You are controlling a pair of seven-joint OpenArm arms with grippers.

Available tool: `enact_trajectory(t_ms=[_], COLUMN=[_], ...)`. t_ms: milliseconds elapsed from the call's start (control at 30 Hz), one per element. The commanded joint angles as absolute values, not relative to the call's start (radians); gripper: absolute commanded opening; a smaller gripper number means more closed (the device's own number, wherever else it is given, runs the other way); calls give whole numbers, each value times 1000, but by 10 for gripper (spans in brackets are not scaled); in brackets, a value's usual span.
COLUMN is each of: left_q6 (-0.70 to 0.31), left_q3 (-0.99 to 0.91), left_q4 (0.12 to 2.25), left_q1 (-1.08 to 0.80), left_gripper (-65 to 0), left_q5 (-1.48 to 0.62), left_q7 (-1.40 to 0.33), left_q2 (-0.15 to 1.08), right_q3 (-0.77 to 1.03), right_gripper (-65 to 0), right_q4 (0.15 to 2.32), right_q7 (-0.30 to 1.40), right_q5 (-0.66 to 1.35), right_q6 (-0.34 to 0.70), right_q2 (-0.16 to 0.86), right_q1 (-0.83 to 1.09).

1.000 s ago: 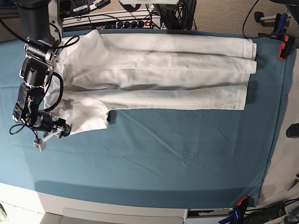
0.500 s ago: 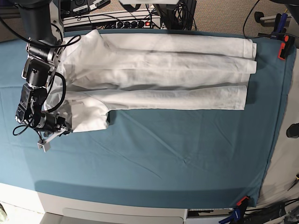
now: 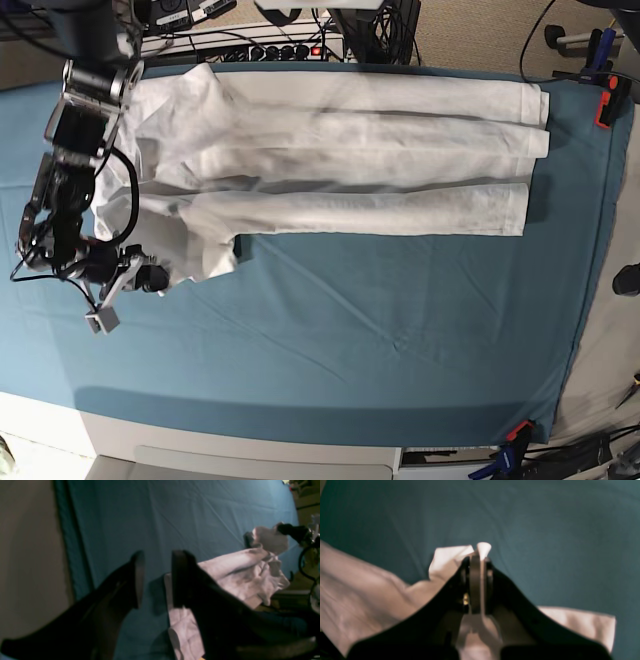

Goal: Fold the T-shirt properly
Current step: 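Grasp the loose sleeve with the right gripper and tuck it onto the strip, then press and smooth the collar end of the strip with the right gripper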

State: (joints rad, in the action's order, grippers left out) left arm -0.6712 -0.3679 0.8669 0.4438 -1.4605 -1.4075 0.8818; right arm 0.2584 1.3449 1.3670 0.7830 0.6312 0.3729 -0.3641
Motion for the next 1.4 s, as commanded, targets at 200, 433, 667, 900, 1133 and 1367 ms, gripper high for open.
enact_trajectory(t_ms=[200, 433, 667, 900, 1133, 1367], left_q6=[-678, -679, -679, -678, -678, -678], left_q3=[-376, -376, -376, -376, -376, -376], left_q4=[880, 880, 880, 880, 880, 880], left_q1=[465, 465, 465, 465, 465, 465], left_gripper=[-478, -478, -478, -478, -478, -478], left_q5=[-1484, -1484, -1484, -1484, -1484, -1484], left_q7=[-1396, -1396, -1396, -1396, -1396, -1396], left_q2=[912, 912, 912, 912, 912, 912], right_q3=[263, 262, 263, 264, 264, 264], right_gripper=[-650, -650, -650, -650, -611, -553], right_q4=[1625, 1867, 2094, 2128, 2128, 2128], right_q7=[1354, 1361, 1361, 1354, 1350, 1332], right_q5=[820, 887, 870, 781, 661, 525], right_q6=[649, 682, 698, 698, 698, 682], right_q2=[358, 310, 310, 310, 310, 310], right_q1=[-131, 144, 342, 390, 395, 455])
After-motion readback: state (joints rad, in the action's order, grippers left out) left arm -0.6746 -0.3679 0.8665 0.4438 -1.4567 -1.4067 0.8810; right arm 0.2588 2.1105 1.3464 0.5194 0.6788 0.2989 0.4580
